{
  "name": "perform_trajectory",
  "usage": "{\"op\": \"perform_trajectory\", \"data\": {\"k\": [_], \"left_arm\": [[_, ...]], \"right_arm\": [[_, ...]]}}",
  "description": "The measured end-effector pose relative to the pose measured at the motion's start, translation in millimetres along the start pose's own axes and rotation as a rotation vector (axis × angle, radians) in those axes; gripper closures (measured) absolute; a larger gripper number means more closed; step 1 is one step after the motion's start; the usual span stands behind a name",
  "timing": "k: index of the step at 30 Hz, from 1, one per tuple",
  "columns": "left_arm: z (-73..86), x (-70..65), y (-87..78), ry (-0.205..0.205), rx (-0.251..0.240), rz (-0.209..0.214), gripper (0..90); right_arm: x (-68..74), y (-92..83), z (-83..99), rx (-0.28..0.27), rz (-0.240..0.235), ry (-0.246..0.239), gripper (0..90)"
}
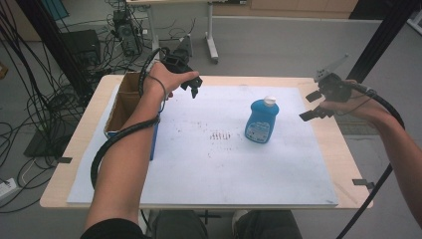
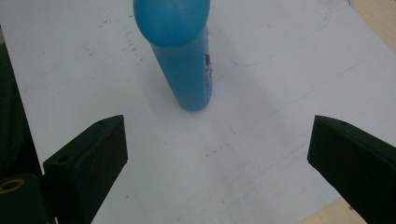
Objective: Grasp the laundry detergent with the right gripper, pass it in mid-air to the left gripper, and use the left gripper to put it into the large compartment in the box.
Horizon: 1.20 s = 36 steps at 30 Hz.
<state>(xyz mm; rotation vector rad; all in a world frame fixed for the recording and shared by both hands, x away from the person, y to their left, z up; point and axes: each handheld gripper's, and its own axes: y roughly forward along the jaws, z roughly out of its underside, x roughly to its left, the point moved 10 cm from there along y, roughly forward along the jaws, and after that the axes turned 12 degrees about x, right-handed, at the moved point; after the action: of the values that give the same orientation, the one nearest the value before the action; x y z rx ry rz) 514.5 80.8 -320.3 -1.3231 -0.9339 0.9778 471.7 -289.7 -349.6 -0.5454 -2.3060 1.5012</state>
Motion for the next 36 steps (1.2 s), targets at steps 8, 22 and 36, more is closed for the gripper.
{"op": "perform_trajectory", "data": {"k": [8, 22, 36], "left_arm": [[0.8, 0.9, 2.5, 0.003, -0.002, 0.003, 5.7], [1.7, -0.5, 10.1, 0.007, 0.009, 0.008, 5.6], [-0.3, -1.4, 11.1, 0.011, 0.003, 0.008, 5.6]], "right_arm": [[11.0, 21.7, -0.1, -0.045, 0.000, -0.021, 4.4], [23.8, 56.3, -11.3, -0.129, -0.002, -0.057, 3.7], [31.5, 89.4, -20.9, -0.177, -0.010, -0.075, 3.4]]}}
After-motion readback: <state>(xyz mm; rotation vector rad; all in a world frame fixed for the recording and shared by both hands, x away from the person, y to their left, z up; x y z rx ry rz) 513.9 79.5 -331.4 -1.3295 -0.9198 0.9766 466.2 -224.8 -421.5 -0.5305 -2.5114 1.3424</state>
